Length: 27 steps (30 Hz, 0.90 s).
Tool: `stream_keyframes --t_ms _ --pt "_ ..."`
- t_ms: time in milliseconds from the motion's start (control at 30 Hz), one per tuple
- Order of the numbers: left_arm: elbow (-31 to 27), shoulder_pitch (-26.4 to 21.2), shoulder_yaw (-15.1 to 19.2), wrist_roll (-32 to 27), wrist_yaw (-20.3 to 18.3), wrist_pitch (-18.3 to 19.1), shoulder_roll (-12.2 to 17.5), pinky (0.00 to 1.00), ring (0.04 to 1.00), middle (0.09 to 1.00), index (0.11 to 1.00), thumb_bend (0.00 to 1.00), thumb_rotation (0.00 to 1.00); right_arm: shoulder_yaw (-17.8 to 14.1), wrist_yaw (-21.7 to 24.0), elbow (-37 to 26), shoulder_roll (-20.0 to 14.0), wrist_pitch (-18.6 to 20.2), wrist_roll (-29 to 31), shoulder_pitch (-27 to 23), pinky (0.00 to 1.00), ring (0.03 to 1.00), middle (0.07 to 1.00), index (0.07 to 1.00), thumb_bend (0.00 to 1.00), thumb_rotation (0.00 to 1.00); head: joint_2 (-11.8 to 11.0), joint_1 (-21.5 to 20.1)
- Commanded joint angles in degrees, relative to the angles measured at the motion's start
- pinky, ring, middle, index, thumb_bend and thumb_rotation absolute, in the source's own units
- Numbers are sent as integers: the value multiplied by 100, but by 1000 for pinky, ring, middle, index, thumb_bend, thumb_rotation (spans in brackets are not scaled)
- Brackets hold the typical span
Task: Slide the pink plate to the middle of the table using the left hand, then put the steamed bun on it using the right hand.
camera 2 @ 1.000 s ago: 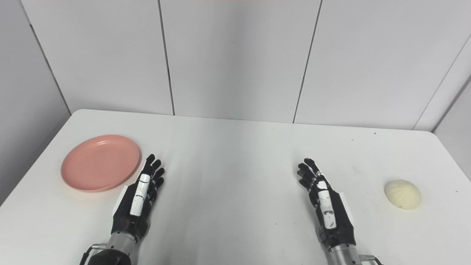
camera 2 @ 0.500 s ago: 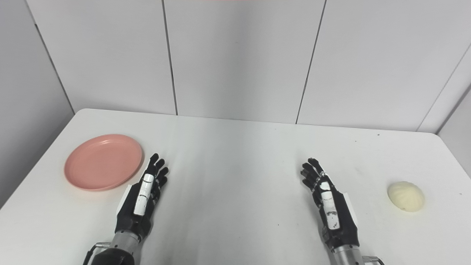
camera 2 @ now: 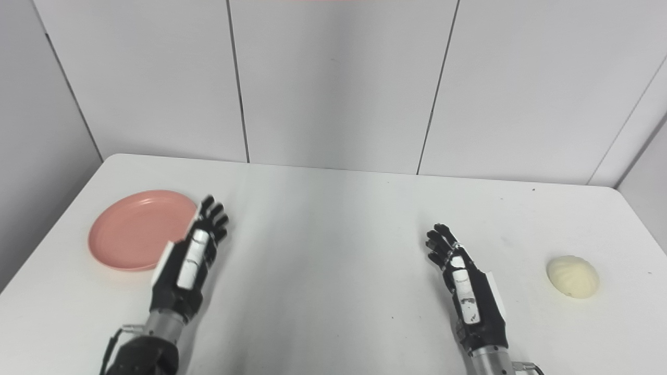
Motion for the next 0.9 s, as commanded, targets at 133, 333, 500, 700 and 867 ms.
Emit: stream_keyframes --t_ms 133,333,500,700,867 --pt "-275 -741 483 -189 181 -31 269 865 915 945 974 825 858 12 -81 174 138 -187 -5 180 916 886 874 880 811 940 10 26" --pt "-49 -1075 836 -277 145 -49 797 876 903 928 962 810 881 11 -58 212 117 -210 23 191 910 885 875 881 822 941 38 23" --pt "274 -1239 1020 -394 87 -131 1144 899 898 935 960 783 882 -3 -43 199 89 -155 49 192 907 888 878 881 817 943 42 65" --pt "973 -1478 1247 -580 -56 -635 1466 855 859 840 855 829 861 -20 19 277 41 -205 104 164 909 889 879 886 801 951 20 85" --pt "2286 -1891 1648 -1027 -285 -1571 1742 759 819 801 826 861 801 -16 4 263 34 -150 94 165 899 886 873 886 801 959 1 86"
